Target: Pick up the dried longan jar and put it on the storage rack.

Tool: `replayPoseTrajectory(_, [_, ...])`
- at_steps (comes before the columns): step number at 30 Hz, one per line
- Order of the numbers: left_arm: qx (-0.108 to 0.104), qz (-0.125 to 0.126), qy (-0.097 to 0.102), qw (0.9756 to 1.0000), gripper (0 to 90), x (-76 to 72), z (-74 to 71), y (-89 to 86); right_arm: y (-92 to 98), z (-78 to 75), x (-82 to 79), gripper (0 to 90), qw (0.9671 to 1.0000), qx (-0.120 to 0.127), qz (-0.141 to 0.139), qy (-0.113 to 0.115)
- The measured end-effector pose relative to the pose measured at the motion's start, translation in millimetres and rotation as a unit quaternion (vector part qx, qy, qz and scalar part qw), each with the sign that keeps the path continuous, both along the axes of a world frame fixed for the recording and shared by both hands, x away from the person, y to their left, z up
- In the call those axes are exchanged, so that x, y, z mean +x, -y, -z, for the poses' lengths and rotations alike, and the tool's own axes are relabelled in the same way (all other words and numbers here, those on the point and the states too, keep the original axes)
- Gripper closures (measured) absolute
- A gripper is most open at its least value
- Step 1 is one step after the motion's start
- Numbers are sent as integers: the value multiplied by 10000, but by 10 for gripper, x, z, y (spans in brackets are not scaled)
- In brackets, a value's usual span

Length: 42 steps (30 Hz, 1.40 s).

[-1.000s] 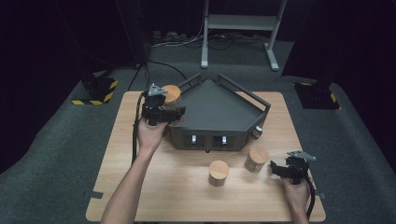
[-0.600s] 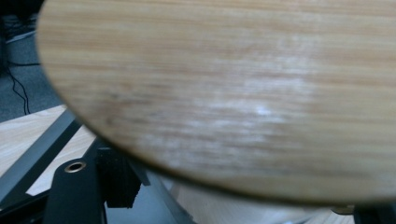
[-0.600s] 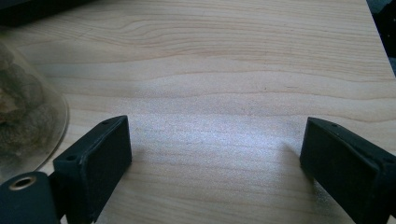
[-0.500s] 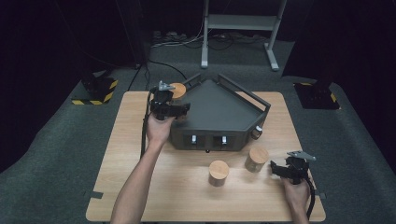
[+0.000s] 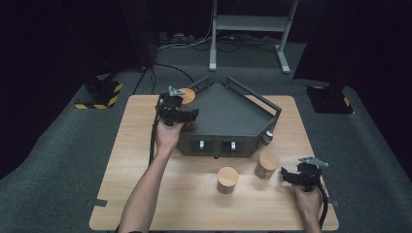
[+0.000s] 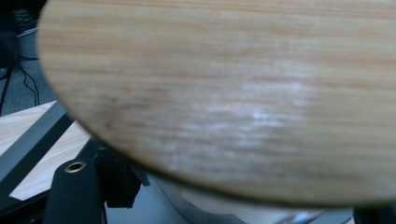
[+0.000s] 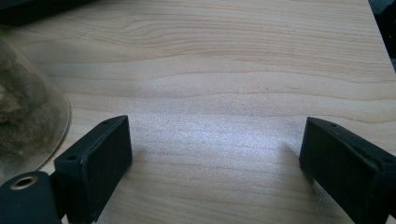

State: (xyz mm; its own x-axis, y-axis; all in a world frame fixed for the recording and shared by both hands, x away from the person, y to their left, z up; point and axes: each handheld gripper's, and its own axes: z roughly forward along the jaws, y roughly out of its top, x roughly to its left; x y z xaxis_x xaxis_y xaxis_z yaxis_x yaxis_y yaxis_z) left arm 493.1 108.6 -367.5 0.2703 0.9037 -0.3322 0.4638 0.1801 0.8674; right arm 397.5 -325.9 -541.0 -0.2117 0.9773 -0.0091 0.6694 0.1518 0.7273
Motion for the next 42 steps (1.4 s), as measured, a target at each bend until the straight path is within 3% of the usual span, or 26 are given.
replayPoseTrajectory(18, [133,45,-18,9999,259,42,142,4,0,0,0,89,10000,0,0,1])
replayPoseTrajectory(35, [-7,4,150,9999,257,18,188,-10,-3,0,-5,88,10000,6,-21,-3])
replayPoseTrajectory(42, [-82,1,195,9998,137,8,206,-35,-2,0,-4,88,10000,6,-21,-4])
